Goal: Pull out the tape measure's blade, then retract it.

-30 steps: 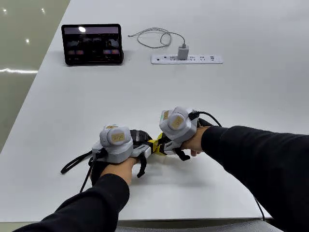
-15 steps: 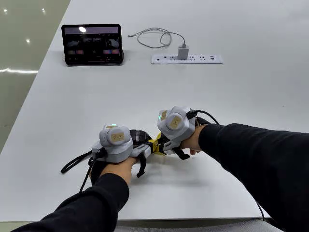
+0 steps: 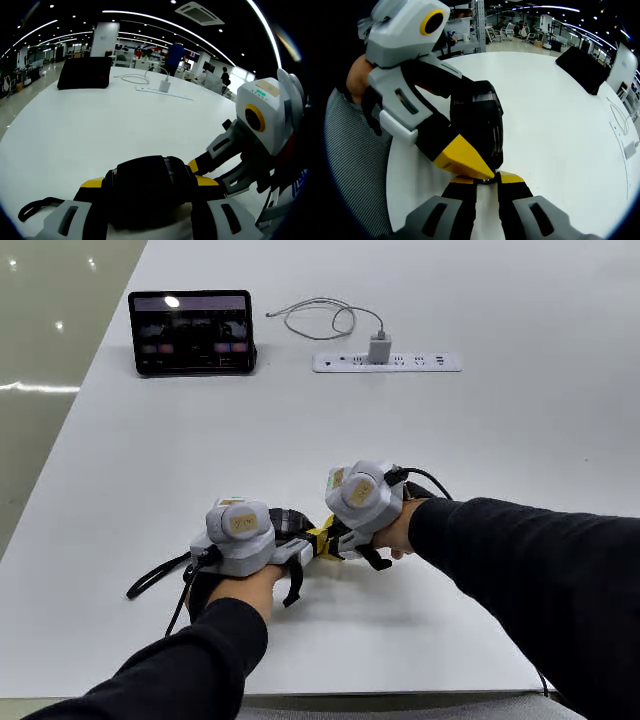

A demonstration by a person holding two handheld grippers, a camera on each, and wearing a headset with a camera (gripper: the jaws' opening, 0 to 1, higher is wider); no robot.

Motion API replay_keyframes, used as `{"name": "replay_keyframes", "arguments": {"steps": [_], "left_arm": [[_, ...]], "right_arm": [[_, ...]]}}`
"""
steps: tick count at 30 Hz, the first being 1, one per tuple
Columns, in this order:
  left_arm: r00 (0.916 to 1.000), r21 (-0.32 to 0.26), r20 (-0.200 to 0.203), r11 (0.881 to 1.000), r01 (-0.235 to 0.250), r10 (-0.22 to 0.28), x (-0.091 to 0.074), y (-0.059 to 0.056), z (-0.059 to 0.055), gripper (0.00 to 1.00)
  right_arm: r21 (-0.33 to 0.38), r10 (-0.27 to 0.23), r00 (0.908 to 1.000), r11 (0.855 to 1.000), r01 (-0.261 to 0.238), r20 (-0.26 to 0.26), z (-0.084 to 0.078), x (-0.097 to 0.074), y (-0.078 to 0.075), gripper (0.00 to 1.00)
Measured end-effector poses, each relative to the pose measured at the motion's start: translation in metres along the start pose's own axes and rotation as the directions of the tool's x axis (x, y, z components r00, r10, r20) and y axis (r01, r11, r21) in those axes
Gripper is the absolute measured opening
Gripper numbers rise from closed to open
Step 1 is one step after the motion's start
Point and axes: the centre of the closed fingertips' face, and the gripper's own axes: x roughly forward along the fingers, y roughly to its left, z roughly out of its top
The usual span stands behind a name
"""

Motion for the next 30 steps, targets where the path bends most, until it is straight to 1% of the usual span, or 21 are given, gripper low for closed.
{"name": "replay_keyframes", "arguments": {"steps": [6, 9, 11, 15, 16, 17, 18, 19, 21, 23, 25, 26, 27, 30], "left_arm": [[1.0, 0.002, 0.0, 1.0, 0.0, 0.0, 0.0, 0.0, 0.0, 0.63], [1.0, 0.001, -0.003, 1.0, 0.005, -0.005, 0.0, 0.0, 0.0, 0.64], [1.0, 0.004, -0.003, 1.0, 0.006, -0.006, 0.0, 0.0, 0.0, 0.64], [1.0, 0.006, 0.0, 1.0, 0.004, -0.004, 0.0, 0.0, 0.0, 0.64], [1.0, 0.007, 0.002, 1.0, 0.003, -0.003, -0.001, 0.0, 0.0, 0.64], [1.0, 0.007, 0.002, 1.0, 0.003, -0.003, -0.001, 0.0, 0.0, 0.64], [1.0, 0.007, 0.001, 1.0, 0.003, -0.003, -0.001, 0.0, 0.0, 0.64], [1.0, 0.009, 0.0, 1.0, 0.003, -0.003, 0.0, 0.0, 0.0, 0.64], [1.0, 0.008, 0.001, 1.0, 0.002, -0.002, -0.001, 0.0, 0.0, 0.64], [1.0, 0.01, 0.007, 1.0, 0.0, 0.0, -0.001, 0.0, 0.0, 0.64], [1.0, 0.009, 0.01, 1.0, 0.002, -0.002, -0.001, 0.0, 0.0, 0.64], [0.9999, 0.008, 0.009, 1.0, 0.004, -0.004, -0.001, 0.0, 0.0, 0.64], [1.0, 0.011, 0.007, 1.0, 0.006, -0.007, -0.001, -0.001, 0.0, 0.64], [0.9999, 0.011, 0.009, 1.0, 0.006, -0.006, -0.001, -0.001, 0.0, 0.64]], "right_arm": [[-0.01, -0.008, 1.0, 1.0, 0.008, -0.004, 0.0, 0.0, 0.0, 0.12], [-0.014, -0.004, 0.9999, 1.0, 0.004, 0.012, -0.001, -0.002, 0.0, 0.12], [-0.002, -0.005, 0.9999, 1.0, 0.005, 0.016, -0.001, -0.002, 0.0, 0.13], [-0.001, -0.028, 0.9987, 1.0, 0.028, 0.042, 0.004, -0.009, -0.002, 0.18], [-0.005, -0.035, 0.9981, 0.999, 0.035, 0.051, 0.005, -0.011, -0.003, 0.21], [0.008, -0.046, 0.9968, 0.999, 0.045, 0.065, 0.006, -0.013, -0.005, 0.24], [0.041, -0.052, 0.9959, 0.998, 0.049, 0.074, 0.007, -0.015, -0.006, 0.27], [0.095, -0.053, 0.996, 0.994, 0.046, 0.072, 0.005, -0.017, -0.007, 0.31], [0.114, -0.064, 0.9944, 0.992, 0.054, 0.084, 0.006, -0.021, -0.01, 0.36], [0.116, -0.077, 0.9923, 0.991, 0.065, 0.098, 0.007, -0.025, -0.011, 0.45], [0.141, -0.077, 0.9905, 0.988, 0.06, 0.114, 0.009, -0.028, -0.01, 0.52], [0.14, -0.063, 0.9914, 0.989, 0.046, 0.115, 0.008, -0.03, -0.008, 0.56], [0.153, -0.07, 0.9898, 0.987, 0.05, 0.125, 0.009, -0.031, -0.008, 0.59], [0.161, -0.068, 0.9906, 0.986, 0.049, 0.118, 0.006, -0.032, -0.006, 0.69]]}}
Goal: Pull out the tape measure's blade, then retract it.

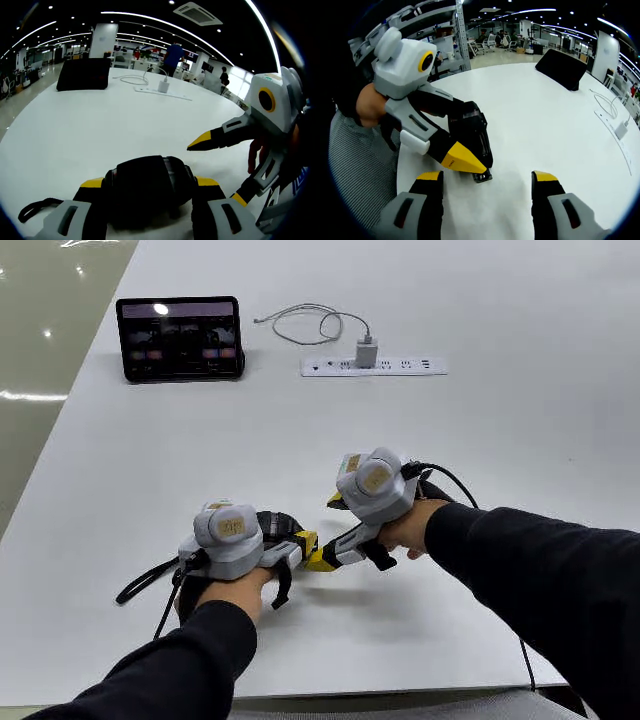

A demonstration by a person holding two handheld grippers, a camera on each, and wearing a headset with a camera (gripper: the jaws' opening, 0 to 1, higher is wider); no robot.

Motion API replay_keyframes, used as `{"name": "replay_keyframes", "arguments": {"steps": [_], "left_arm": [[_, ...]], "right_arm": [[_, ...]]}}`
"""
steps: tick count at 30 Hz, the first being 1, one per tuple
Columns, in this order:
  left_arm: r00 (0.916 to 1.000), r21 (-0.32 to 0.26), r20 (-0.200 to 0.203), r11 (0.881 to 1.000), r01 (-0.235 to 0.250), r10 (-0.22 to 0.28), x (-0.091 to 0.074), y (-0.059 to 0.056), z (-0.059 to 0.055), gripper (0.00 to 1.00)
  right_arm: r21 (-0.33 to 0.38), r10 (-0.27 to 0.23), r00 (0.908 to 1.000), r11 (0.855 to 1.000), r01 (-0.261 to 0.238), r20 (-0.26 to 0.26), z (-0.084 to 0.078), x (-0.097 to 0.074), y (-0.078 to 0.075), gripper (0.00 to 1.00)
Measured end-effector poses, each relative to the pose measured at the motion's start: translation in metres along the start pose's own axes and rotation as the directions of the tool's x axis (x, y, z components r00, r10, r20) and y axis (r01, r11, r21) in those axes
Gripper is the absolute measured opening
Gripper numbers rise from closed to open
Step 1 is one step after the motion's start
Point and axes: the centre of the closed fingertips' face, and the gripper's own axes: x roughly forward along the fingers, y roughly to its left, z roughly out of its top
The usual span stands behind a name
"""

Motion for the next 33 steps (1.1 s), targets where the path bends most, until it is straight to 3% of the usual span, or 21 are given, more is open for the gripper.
{"name": "replay_keyframes", "arguments": {"steps": [3, 5, 6, 10, 14, 18, 20, 25, 27, 29, 33], "left_arm": [[1.0, 0.002, -0.001, 1.0, 0.002, -0.002, 0.0, 0.0, 0.0, 0.64], [1.0, 0.004, -0.003, 1.0, 0.002, -0.002, 0.0, 0.0, 0.0, 0.64], [1.0, 0.004, -0.002, 1.0, 0.002, -0.002, 0.0, 0.0, 0.0, 0.64], [0.9999, 0.02, 0.005, 1.0, 0.014, -0.014, -0.002, -0.001, 0.0, 0.65], [0.9977, 0.058, -0.023, 0.996, 0.064, -0.063, -0.004, -0.003, -0.001, 0.65], [0.9958, 0.143, -0.01, 0.985, 0.091, -0.091, -0.011, 0.001, 0.005, 0.69], [0.9951, 0.136, -0.021, 0.986, 0.099, -0.097, -0.014, 0.005, 0.006, 0.69], [0.9944, 0.179, -0.043, 0.978, 0.103, -0.096, -0.024, 0.023, 0.009, 0.82], [0.9939, 0.223, -0.047, 0.969, 0.108, -0.1, -0.027, 0.029, 0.01, 0.88], [0.991, 0.284, -0.052, 0.95, 0.133, -0.123, -0.031, 0.031, 0.01, 0.91], [0.9867, 0.287, -0.058, 0.944, 0.162, -0.152, -0.04, 0.038, 0.014, 1.0]], "right_arm": [[0.023, -0.016, 0.9996, 1.0, 0.015, 0.025, 0.001, -0.002, 0.0, 0.82], [0.037, -0.037, 0.998, 0.999, 0.036, 0.051, 0.003, -0.003, -0.003, 0.98], [0.045, -0.045, 0.9974, 0.998, 0.042, 0.057, 0.003, -0.005, -0.003, 0.99], [0.064, -0.054, 0.9959, 0.997, 0.049, 0.073, 0.003, -0.007, -0.004, 1.0], [0.058, -0.065, 0.9946, 0.997, 0.06, 0.082, 0.0, -0.013, -0.002, 1.0], [0.062, -0.076, 0.9933, 0.996, 0.071, 0.086, -0.007, -0.019, -0.005, 1.0], [0.072, -0.088, 0.9916, 0.994, 0.082, 0.094, -0.011, -0.024, -0.008, 1.0], [0.098, -0.118, 0.9855, 0.989, 0.107, 0.121, -0.019, -0.036, -0.013, 1.0], [0.111, -0.136, 0.9818, 0.986, 0.121, 0.133, -0.022, -0.044, -0.015, 1.0], [0.125, -0.152, 0.9778, 0.983, 0.135, 0.144, -0.027, -0.052, -0.016, 1.0], [0.172, -0.181, 0.9688, 0.973, 0.151, 0.17, -0.037, -0.069, -0.017, 1.0]]}}
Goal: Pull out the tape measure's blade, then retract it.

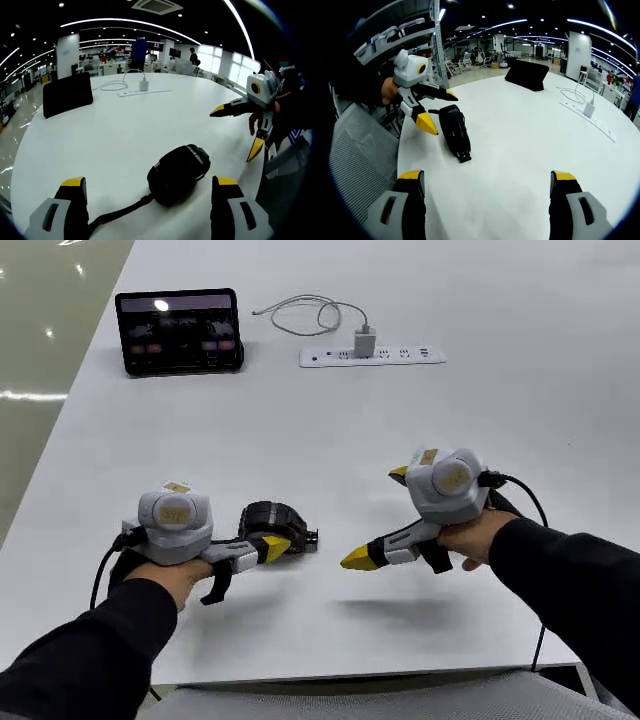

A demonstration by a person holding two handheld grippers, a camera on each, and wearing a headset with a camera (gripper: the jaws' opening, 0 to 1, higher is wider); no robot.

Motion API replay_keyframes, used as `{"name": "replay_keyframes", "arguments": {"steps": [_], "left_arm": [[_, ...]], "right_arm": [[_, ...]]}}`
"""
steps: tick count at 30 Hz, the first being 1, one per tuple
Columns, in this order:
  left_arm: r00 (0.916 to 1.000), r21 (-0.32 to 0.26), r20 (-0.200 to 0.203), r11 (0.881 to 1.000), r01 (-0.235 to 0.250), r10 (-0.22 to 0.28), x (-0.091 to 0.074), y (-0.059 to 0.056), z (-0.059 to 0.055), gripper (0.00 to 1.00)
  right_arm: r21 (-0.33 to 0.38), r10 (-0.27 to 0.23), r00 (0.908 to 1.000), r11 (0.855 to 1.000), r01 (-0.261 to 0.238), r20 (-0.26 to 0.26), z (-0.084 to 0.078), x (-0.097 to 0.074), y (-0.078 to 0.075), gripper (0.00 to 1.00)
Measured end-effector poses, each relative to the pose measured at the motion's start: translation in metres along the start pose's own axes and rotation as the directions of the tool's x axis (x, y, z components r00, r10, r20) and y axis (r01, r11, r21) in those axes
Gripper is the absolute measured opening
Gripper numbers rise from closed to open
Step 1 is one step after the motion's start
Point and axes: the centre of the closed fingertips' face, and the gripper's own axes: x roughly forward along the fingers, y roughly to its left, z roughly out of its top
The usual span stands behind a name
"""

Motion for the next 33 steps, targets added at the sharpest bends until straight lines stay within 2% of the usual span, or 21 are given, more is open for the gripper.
{"name": "replay_keyframes", "arguments": {"steps": [2, 3, 4, 5, 6, 8, 11, 14, 15, 16, 17, 18, 19, 21, 24, 28, 33], "left_arm": [[0.9961, -0.053, 0.036, 0.995, 0.083, -0.081, -0.008, -0.008, 0.007, 0.99], [0.9977, -0.05, 0.024, 0.997, 0.064, -0.063, -0.011, -0.001, 0.005, 0.99], [0.9989, -0.017, 0.008, 0.999, 0.045, -0.045, -0.015, 0.008, 0.003, 1.0], [0.9971, -0.007, 0.042, 0.998, 0.064, -0.063, -0.017, 0.008, 0.008, 0.99], [0.9911, -0.01, 0.101, 0.996, 0.087, -0.086, -0.022, 0.007, 0.018, 1.0], [0.9945, 0.008, 0.072, 0.997, 0.076, -0.076, -0.029, 0.014, 0.014, 1.0], [0.993, 0.019, 0.066, 0.995, 0.097, -0.098, -0.039, 0.018, 0.012, 1.0], [0.9943, 0.047, 0.043, 0.994, 0.096, -0.098, -0.048, 0.024, 0.007, 1.0], [0.9934, 0.062, 0.053, 0.993, 0.098, -0.102, -0.051, 0.024, 0.007, 1.0], [0.9934, 0.062, 0.044, 0.993, 0.103, -0.106, -0.054, 0.026, 0.004, 1.0], [0.9942, 0.062, 0.016, 0.992, 0.105, -0.107, -0.056, 0.027, -0.001, 1.0], [0.9939, 0.07, 0.01, 0.992, 0.109, -0.11, -0.059, 0.028, -0.003, 1.0], [0.9922, 0.082, 0.018, 0.989, 0.121, -0.123, -0.062, 0.026, -0.004, 1.0], [0.9906, 0.089, 0.007, 0.987, 0.135, -0.136, -0.067, 0.024, -0.008, 1.0], [0.9898, 0.097, 0.0, 0.985, 0.142, -0.143, -0.075, 0.023, -0.013, 1.0], [0.9905, 0.092, -0.006, 0.986, 0.137, -0.137, -0.082, 0.025, -0.017, 1.0], [0.9927, 0.069, 0.003, 0.99, 0.12, -0.121, -0.092, 0.03, -0.016, 1.0]], "right_arm": [[0.01, -0.013, 0.9999, 1.0, 0.013, 0.01, -0.006, -0.011, -0.001, 1.0], [0.016, -0.022, 0.9997, 1.0, 0.021, 0.015, -0.008, -0.015, -0.002, 1.0], [0.024, -0.031, 0.9993, 0.999, 0.031, 0.021, -0.012, -0.022, -0.003, 1.0], [0.025, -0.039, 0.9989, 0.999, 0.039, 0.024, -0.015, -0.027, -0.005, 1.0], [0.025, -0.054, 0.9981, 0.998, 0.053, 0.029, -0.017, -0.034, -0.007, 1.0], [0.034, -0.069, 0.9967, 0.997, 0.068, 0.041, -0.02, -0.043, -0.01, 1.0], [0.042, -0.104, 0.9935, 0.994, 0.102, 0.046, -0.028, -0.062, -0.018, 1.0], [0.043, -0.131, 0.9902, 0.991, 0.129, 0.048, -0.035, -0.079, -0.019, 1.0], [0.043, -0.134, 0.9897, 0.99, 0.132, 0.049, -0.037, -0.083, -0.018, 1.0], [0.041, -0.141, 0.989, 0.989, 0.14, 0.044, -0.042, -0.09, -0.019, 1.0], [0.038, -0.148, 0.9883, 0.989, 0.146, 0.037, -0.045, -0.094, -0.019, 1.0], [0.034, -0.154, 0.9876, 0.988, 0.153, 0.033, -0.048, -0.098, -0.02, 1.0], [0.031, -0.16, 0.9866, 0.987, 0.159, 0.031, -0.05, -0.105, -0.021, 1.0], [0.036, -0.176, 0.984, 0.984, 0.175, 0.029, -0.055, -0.116, -0.03, 1.0], [0.044, -0.195, 0.98, 0.98, 0.194, 0.037, -0.058, -0.127, -0.033, 1.0], [0.055, -0.206, 0.9782, 0.977, 0.205, 0.023, -0.073, -0.138, -0.033, 1.0], [0.047, -0.207, 0.9784, 0.977, 0.206, -0.001, -0.097, -0.156, -0.031, 1.0]]}}
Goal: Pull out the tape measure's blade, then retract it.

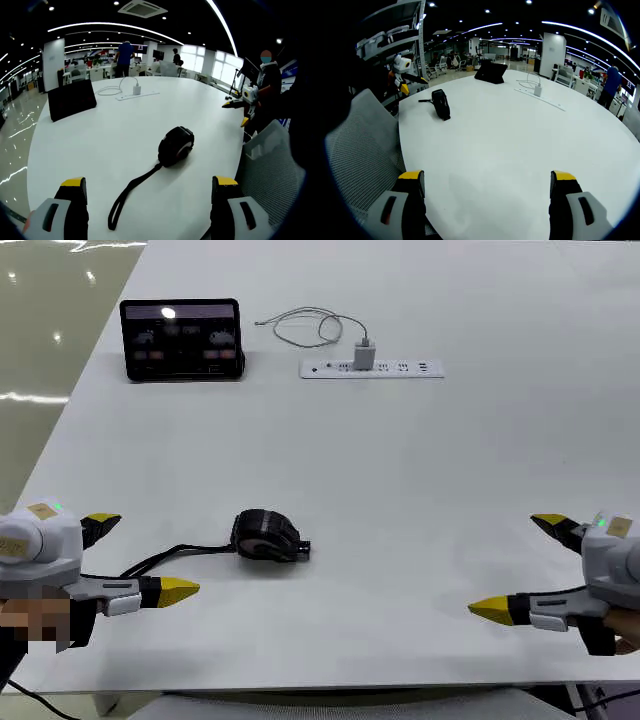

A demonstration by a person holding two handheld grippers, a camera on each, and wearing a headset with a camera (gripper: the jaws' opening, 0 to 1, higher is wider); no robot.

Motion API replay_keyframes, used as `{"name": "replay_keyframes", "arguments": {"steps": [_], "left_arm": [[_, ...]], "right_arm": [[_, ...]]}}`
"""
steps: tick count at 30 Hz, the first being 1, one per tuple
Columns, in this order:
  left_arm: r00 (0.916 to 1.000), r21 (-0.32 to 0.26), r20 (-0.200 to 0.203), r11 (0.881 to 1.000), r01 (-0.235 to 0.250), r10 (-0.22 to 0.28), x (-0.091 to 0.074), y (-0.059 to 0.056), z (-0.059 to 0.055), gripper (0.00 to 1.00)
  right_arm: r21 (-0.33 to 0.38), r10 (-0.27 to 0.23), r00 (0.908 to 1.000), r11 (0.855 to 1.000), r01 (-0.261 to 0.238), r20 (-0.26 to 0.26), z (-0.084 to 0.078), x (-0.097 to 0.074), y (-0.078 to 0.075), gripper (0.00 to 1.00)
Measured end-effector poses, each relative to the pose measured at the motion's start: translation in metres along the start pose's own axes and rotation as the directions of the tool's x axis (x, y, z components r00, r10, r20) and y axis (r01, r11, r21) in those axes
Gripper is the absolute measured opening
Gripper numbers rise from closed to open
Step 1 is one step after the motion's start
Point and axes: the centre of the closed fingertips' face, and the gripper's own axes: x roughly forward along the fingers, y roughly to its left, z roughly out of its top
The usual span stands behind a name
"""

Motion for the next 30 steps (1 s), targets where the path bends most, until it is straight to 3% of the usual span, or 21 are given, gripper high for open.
{"name": "replay_keyframes", "arguments": {"steps": [4, 7, 9, 22, 26, 30], "left_arm": [[0.9996, -0.002, 0.004, 1.0, -0.03, 0.03, -0.007, 0.007, -0.003, 1.0], [0.9995, -0.02, -0.022, 0.999, -0.025, 0.025, -0.008, 0.011, -0.012, 1.0], [0.9996, -0.017, -0.017, 1.0, -0.024, 0.024, -0.009, 0.012, -0.012, 1.0], [0.9999, 0.0, -0.005, 1.0, 0.009, -0.009, -0.007, 0.005, -0.001, 1.0], [0.9991, 0.0, -0.022, 0.999, 0.037, -0.037, -0.006, -0.002, -0.006, 1.0], [0.9992, -0.002, -0.024, 1.0, 0.031, -0.031, -0.005, -0.004, -0.007, 1.0]], "right_arm": [[0.026, -0.015, 0.9998, 1.0, 0.015, 0.009, -0.008, -0.021, -0.005, 1.0], [0.018, -0.039, 0.9992, 0.999, 0.039, -0.003, -0.015, -0.031, -0.009, 1.0], [0.036, -0.049, 0.9988, 0.998, 0.049, 0.001, -0.017, -0.036, -0.01, 1.0], [0.038, -0.049, 0.9988, 0.998, 0.049, 0.0, -0.017, -0.035, -0.004, 1.0], [0.038, -0.051, 0.9987, 0.998, 0.05, 0.003, -0.016, -0.036, -0.004, 1.0], [0.038, -0.051, 0.9987, 0.998, 0.051, 0.002, -0.018, -0.039, -0.006, 1.0]]}}
